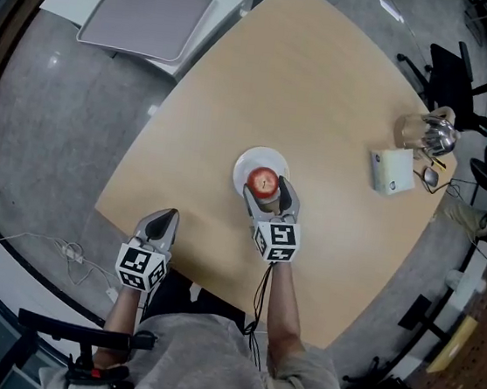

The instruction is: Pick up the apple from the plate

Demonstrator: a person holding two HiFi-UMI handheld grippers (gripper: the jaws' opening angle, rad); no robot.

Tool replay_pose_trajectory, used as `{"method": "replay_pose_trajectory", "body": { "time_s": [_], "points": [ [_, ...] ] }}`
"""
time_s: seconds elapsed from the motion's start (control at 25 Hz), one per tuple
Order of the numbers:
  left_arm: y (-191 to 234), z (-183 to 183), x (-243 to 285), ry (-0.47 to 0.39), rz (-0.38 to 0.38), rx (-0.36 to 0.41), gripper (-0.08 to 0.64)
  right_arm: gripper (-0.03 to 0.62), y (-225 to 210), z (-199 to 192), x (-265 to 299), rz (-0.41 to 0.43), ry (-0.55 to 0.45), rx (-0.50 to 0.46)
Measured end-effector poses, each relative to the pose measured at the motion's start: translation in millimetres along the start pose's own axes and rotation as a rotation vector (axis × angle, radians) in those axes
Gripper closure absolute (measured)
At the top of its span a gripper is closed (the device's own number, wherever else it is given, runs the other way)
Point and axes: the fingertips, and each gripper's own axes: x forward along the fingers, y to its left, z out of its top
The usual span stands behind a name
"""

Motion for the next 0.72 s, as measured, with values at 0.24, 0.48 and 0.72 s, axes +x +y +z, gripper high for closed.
{"method": "replay_pose_trajectory", "body": {
  "time_s": [0.24, 0.48, 0.72],
  "points": [
    [1.8, 0.6, 0.9, 0.002, 0.007, -0.009, 0.54, 0.213, -0.5, 3.5, 2.0, 0.005, -0.001, -0.002],
    [3.3, -0.8, -0.5, 0.003, 0.012, -0.015, 0.54, 0.204, 0.8, 2.0, 1.8, 0.008, 0.006, -0.002],
    [2.9, -1.1, 0.6, 0.003, 0.01, -0.013, 0.54, 0.206, 2.3, 0.8, 2.0, 0.023, 0.014, 0.0]
  ]
}}
